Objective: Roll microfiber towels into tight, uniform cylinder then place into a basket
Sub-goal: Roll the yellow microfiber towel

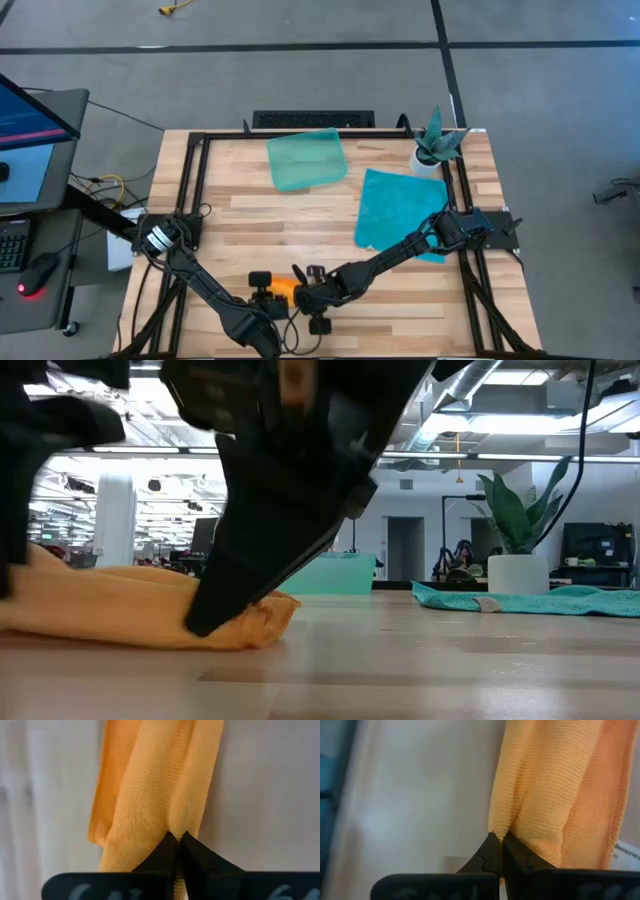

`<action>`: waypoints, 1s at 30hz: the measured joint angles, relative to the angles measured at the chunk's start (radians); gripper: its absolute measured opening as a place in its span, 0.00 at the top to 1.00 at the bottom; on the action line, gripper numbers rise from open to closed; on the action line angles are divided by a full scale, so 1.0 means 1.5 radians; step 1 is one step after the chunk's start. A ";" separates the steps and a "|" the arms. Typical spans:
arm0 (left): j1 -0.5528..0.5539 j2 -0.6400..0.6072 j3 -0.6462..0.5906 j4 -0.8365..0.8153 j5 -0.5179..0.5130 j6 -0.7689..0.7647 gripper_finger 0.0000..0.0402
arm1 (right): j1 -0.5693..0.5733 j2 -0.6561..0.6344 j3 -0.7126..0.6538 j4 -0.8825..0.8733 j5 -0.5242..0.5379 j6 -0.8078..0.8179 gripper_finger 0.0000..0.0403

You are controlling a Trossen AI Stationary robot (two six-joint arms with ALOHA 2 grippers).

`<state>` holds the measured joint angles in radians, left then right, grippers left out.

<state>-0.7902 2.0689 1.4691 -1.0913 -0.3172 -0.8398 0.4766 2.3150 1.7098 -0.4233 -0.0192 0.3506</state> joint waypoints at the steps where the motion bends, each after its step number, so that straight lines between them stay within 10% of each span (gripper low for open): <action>1: 0.000 0.000 0.016 -0.003 0.022 0.000 0.99 | 0.005 0.000 0.000 0.012 -0.013 0.001 0.95; 16: 0.054 -0.007 0.076 -0.095 0.156 -0.045 0.98 | 0.030 -0.001 0.030 0.074 -0.078 0.043 0.95; 30: 0.073 -0.008 -0.036 0.026 0.096 -0.039 0.98 | 0.030 0.001 0.017 0.029 -0.057 0.101 0.95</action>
<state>-0.6800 2.0569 1.4155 -1.0518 -0.1736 -0.8984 0.5217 2.3161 1.7355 -0.3801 -0.1054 0.5018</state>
